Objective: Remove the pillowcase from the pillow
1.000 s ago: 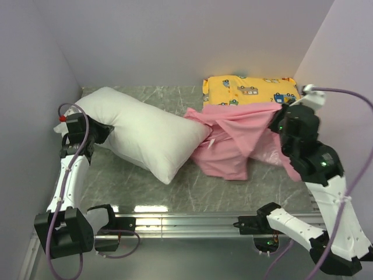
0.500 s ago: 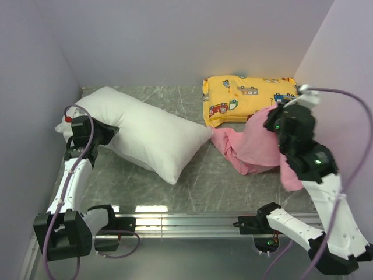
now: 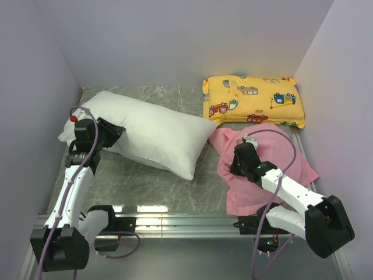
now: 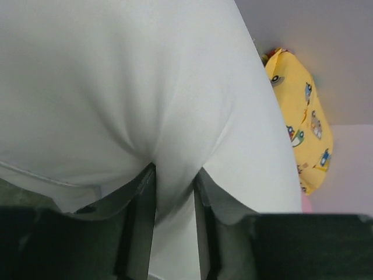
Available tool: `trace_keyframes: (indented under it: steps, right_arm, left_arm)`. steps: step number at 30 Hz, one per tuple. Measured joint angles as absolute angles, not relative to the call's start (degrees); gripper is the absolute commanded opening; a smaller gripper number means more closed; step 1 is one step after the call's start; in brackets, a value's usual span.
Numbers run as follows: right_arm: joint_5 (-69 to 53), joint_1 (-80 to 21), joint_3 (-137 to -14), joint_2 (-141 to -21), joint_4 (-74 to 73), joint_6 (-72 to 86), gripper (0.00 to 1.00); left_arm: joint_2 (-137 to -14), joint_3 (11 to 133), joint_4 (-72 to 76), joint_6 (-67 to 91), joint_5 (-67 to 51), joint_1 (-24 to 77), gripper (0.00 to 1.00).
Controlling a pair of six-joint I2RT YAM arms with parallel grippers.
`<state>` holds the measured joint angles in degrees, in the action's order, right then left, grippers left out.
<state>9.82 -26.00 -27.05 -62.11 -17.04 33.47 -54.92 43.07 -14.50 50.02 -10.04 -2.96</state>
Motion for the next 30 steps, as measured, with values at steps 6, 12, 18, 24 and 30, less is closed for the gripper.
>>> trace_keyframes:
  steps: [6, 12, 18, 24, 30]
  right_arm:
    - [10.13, -26.26, -36.84, -51.40, -20.29, 32.62, 0.72]
    - [12.86, -26.28, -46.94, -42.76, -22.39, 29.89, 0.80]
    - [12.71, -26.28, -48.97, -39.22, -24.47, 27.38, 0.95]
    - [11.42, -26.37, -48.97, -37.98, -24.60, 26.44, 0.97]
    - [11.11, -26.37, -48.56, -37.45, -24.64, 25.76, 0.98]
  left_arm:
    - [-51.18, 46.41, -18.24, 45.36, -11.35, -1.39, 0.71]
    - [-47.55, 56.53, -19.92, 40.62, -11.55, 8.08, 0.78]
    - [-41.71, 58.24, -20.49, 36.84, -9.17, 9.69, 0.79]
    - [-37.69, 53.80, -21.41, 34.65, -5.45, 9.69, 0.80]
    - [-34.15, 48.71, -21.71, 33.78, -4.89, 9.69, 0.81]
